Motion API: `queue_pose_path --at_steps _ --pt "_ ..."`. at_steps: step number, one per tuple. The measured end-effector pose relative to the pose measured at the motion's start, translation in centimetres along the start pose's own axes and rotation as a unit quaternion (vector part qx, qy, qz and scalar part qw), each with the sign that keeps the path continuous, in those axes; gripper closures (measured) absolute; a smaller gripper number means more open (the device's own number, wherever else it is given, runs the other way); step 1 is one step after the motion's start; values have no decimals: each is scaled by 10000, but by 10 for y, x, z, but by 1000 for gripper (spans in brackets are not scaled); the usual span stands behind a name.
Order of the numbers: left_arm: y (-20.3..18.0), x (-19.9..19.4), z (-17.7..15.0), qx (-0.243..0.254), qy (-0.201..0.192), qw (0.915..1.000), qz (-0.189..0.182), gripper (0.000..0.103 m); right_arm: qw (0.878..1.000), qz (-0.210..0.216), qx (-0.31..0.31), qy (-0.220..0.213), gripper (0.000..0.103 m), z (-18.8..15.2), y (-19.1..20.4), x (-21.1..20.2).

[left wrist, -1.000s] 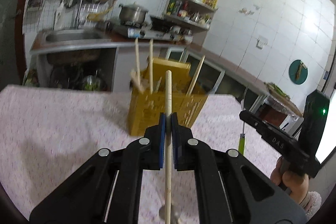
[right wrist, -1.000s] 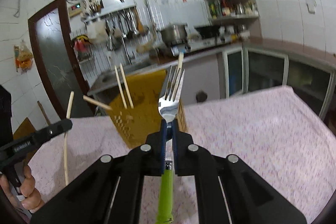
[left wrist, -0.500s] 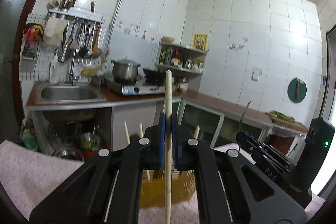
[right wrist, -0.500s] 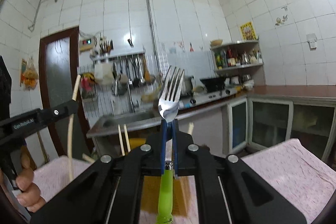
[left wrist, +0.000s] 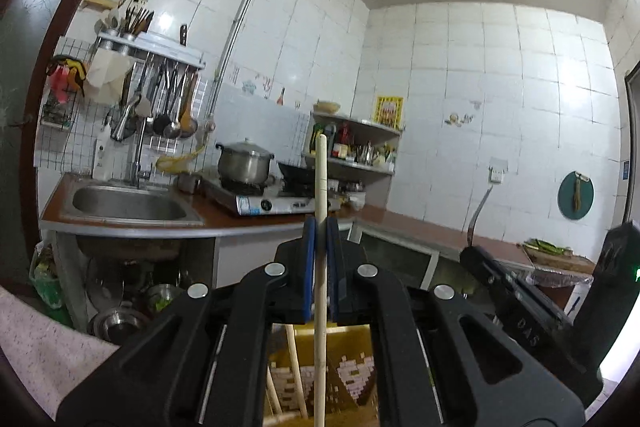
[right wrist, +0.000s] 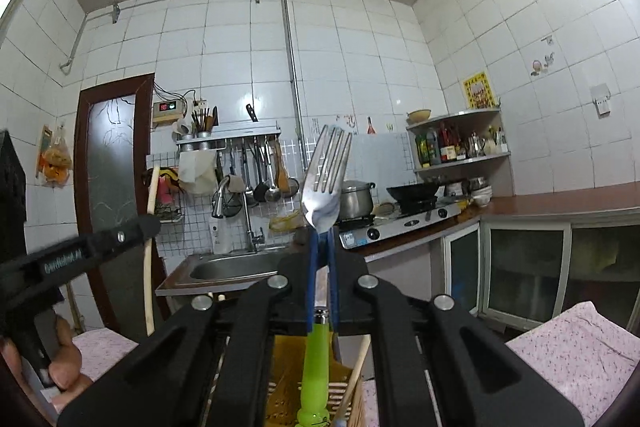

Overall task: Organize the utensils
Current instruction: 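Lower the chopstick into the caddy with left tool while right tool lowers the fork in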

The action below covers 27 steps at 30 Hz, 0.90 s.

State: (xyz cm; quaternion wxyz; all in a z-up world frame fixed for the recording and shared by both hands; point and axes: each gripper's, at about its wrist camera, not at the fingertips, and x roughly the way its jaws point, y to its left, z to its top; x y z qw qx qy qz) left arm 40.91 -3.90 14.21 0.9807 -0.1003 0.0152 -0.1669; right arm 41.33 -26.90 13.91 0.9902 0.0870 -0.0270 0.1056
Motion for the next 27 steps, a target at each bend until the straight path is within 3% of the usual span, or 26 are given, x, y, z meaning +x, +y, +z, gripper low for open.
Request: queue_pose_path --at_steps 6,13,18,27 --pt "-8 5 0 88 -628 9979 91 99 10000 -41 -12 -52 97 -13 -6 1" --pt "-4 6 -6 202 -782 9965 235 99 9997 -46 -47 -233 97 -17 1 -2" --pt "1 15 -14 112 -603 9978 245 99 9992 -113 -200 -341 97 -27 7 2" --pt "0 33 -41 444 -103 9985 311 99 9996 -210 -129 -169 97 -42 -10 8"
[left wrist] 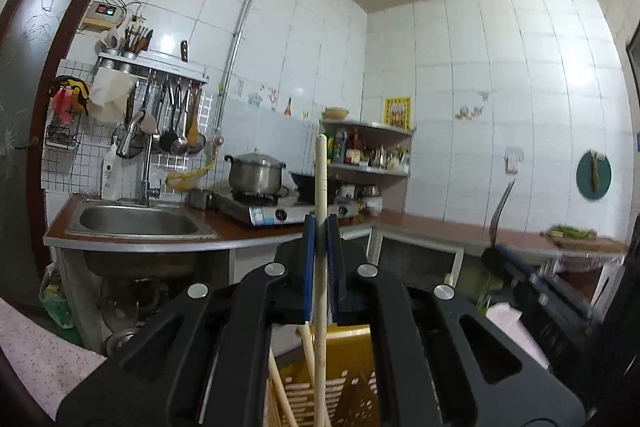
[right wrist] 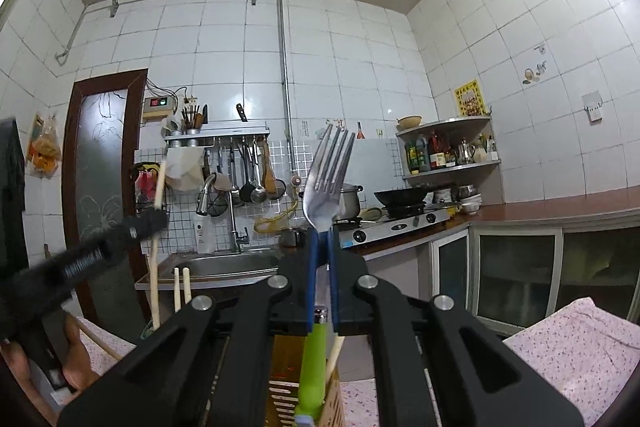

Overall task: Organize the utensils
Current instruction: 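Lower the chopstick into the caddy with left tool while right tool lowers the fork in, then open both tools to release the chopstick and fork in the caddy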

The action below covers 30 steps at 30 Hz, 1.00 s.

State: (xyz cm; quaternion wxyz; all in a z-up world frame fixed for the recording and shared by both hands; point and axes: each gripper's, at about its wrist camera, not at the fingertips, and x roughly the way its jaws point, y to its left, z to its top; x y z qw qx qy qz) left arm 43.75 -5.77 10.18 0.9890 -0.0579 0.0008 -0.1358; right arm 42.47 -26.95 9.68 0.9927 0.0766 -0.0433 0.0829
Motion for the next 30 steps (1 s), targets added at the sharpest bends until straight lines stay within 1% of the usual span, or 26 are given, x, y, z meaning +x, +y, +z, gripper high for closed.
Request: queue_pose_path --at_steps 6,10,12,14,15,17,19,22,24,29,30 --pt "4 0 -12 88 185 9998 67 98 9998 102 -73 141 97 -8 0 3" --pt "7 -1 -15 121 223 9996 122 98 9992 101 -318 230 97 -15 7 3" --pt "12 -1 -15 -26 313 9995 99 98 9989 69 -367 292 97 -18 7 1" --pt "16 0 -15 -209 480 9986 54 98 9989 27 -298 365 97 -20 4 0" --pt "17 -2 -14 -215 501 9985 86 98 9988 23 -240 433 97 -21 3 1" --pt "18 -7 -14 -192 517 9984 118 98 9984 25 -214 525 97 -23 3 1" --pt "18 -12 -15 -152 575 9982 114 98 9977 34 -319 593 97 -26 7 2" --pt "19 -14 -21 -113 772 9968 161 98 9963 25 -417 754 97 -31 15 4" --pt "18 -14 -25 -33 908 9957 178 98 9955 35 -425 847 97 -34 18 6" --pt "19 -21 -26 42 1050 9941 253 98 9929 42 -357 1131 95 -39 17 9" --pt "21 -23 -24 31 1076 9938 270 97 9926 45 -324 1171 95 -38 16 8"
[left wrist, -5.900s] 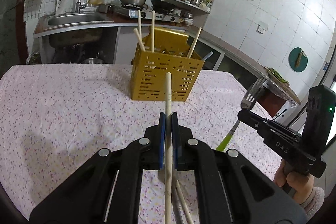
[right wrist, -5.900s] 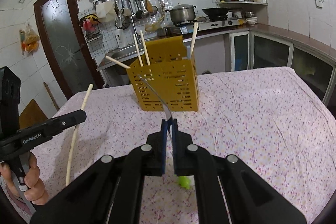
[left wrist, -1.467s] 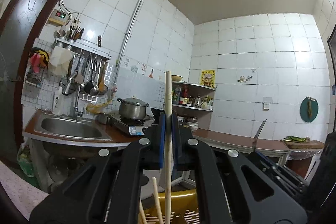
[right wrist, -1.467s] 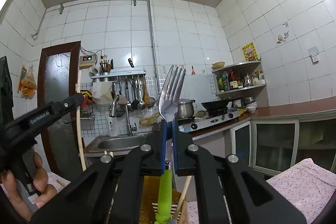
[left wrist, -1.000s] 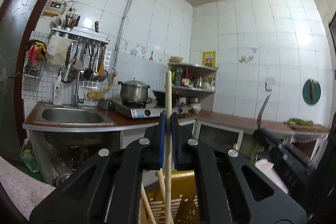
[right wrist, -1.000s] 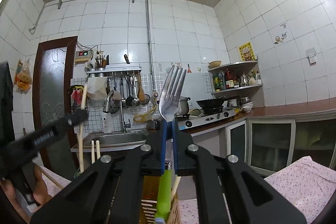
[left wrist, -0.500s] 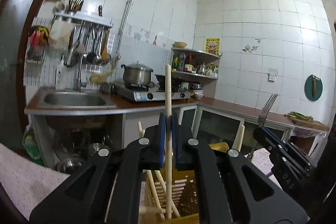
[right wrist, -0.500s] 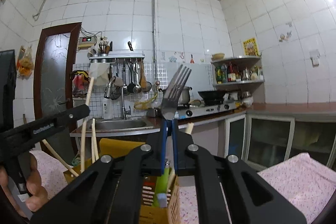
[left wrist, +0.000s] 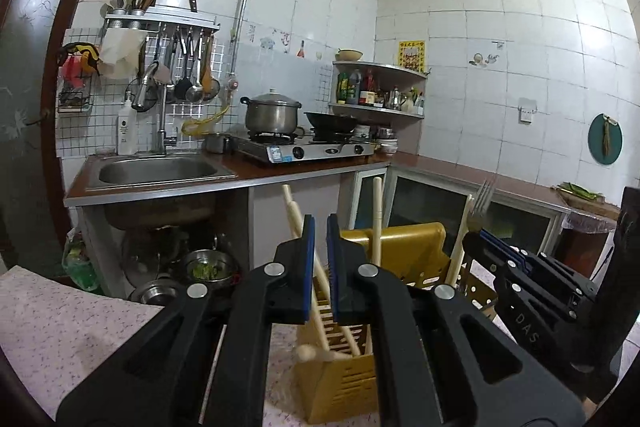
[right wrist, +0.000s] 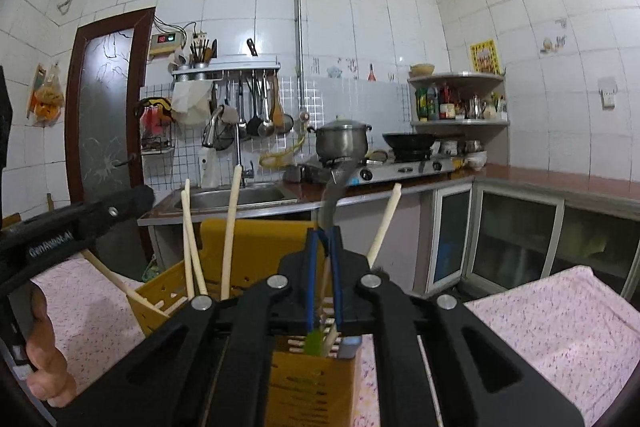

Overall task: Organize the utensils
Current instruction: 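Open both tools to release the chopstick and fork in the caddy, then move left tool to the metal spoon while right tool approaches the chopstick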

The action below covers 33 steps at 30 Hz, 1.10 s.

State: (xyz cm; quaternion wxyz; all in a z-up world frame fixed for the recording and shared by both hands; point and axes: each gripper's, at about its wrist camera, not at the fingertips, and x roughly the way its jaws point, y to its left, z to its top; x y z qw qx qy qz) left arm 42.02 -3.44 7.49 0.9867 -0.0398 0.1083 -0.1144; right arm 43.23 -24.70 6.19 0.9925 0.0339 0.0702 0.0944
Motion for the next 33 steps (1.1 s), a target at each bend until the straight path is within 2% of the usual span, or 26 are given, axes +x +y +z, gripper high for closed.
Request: queue_pose_path --at_steps 1,2,3,4,5,8,11,14,19,26,29,33 --pt "1 -3 2 -26 28 10000 2 95 10000 10 29 73 95 1 -2 -1" --pt "4 -6 4 -71 72 9999 17 82 9999 28 62 157 95 2 -4 -1" --pt "8 -11 7 -131 141 9998 91 61 9997 32 97 228 83 3 -6 -2" --pt "13 -17 9 -201 157 9994 218 50 9995 6 147 263 56 5 -8 -4" --pt "17 -26 11 -270 116 9990 327 36 9995 -12 235 224 47 8 -11 -11" --pt "26 -47 15 -266 288 9986 345 29 9995 -56 219 237 45 15 -16 -28" --pt "31 -69 15 -254 413 9981 373 7 9991 -90 258 335 37 20 -19 -52" --pt "29 -96 11 -90 494 9976 481 5 9981 -264 159 542 28 21 -14 -78" --pt "27 -124 -16 -16 1172 9920 478 5 9928 -463 26 1105 21 6 -2 -110" --pt "34 -153 -77 -142 2127 9749 635 5 9788 -621 4 1949 20 -42 12 -143" --pt "43 -163 -99 -224 2435 9671 699 5 9735 -601 2 2208 20 -61 20 -154" --pt "49 -178 -113 -202 2633 9613 783 5 9662 -587 137 2507 20 -76 30 -164"
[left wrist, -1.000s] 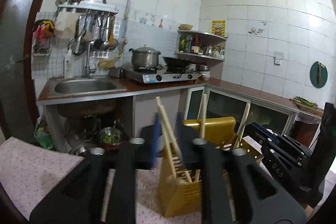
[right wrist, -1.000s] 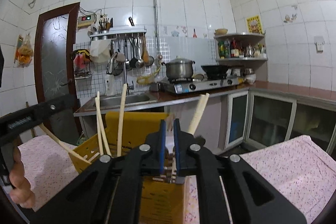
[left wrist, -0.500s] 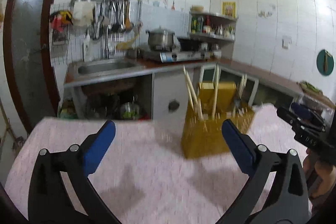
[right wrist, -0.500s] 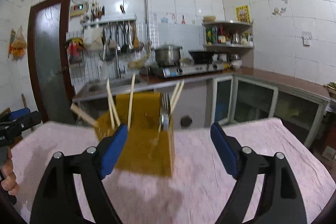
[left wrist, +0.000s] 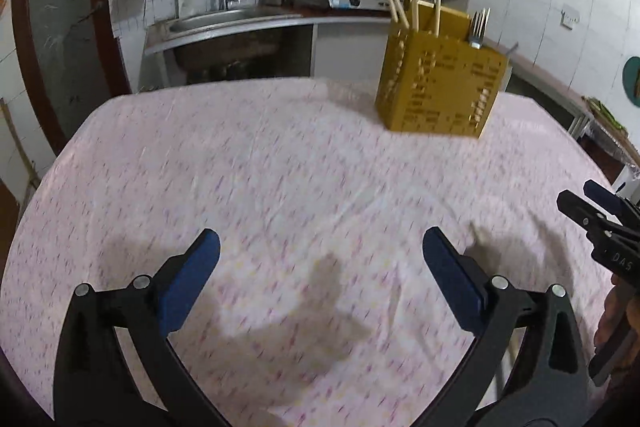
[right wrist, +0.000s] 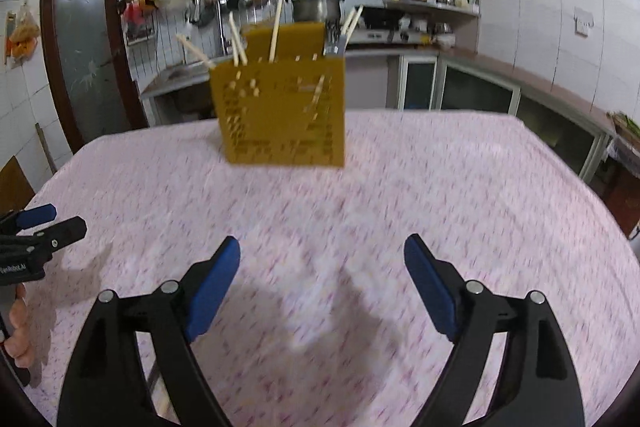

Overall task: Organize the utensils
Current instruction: 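Move left tool to the metal spoon while right tool approaches the chopstick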

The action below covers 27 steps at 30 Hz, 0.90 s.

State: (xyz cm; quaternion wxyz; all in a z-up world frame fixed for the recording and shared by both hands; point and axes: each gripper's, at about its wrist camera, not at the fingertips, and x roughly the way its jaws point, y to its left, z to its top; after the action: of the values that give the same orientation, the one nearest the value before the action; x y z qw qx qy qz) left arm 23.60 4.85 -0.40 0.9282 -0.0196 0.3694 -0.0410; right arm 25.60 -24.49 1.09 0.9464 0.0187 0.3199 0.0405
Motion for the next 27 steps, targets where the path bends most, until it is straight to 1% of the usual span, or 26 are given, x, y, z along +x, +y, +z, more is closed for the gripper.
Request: queue_pose_path --at_steps 3,7,10,17,21,23,26,27 --pt "6 -8 -9 7 34 10000 89 5 9998 22 35 190 20 -12 10 -2" --pt "10 -13 -20 53 130 9999 76 5 9991 -7 -64 416 20 -23 29 -4" --pt "15 -16 -27 68 146 9998 141 5 9988 -4 -71 478 20 -31 38 -6" --pt "36 -20 -36 -143 207 9995 177 5 9984 -69 -38 555 20 -38 47 -11" --pt "37 -17 -41 -112 302 9992 220 5 9980 -62 -4 631 20 -42 52 -12" --pt "38 -15 -42 -108 361 9990 235 5 9976 13 -4 692 21 -43 56 -12" --pt "37 -13 -43 -103 389 9989 242 5 9971 43 -80 761 22 -44 61 -11" --pt "37 -13 -43 -97 388 9989 247 5 9969 49 -106 777 26 -45 63 -10"
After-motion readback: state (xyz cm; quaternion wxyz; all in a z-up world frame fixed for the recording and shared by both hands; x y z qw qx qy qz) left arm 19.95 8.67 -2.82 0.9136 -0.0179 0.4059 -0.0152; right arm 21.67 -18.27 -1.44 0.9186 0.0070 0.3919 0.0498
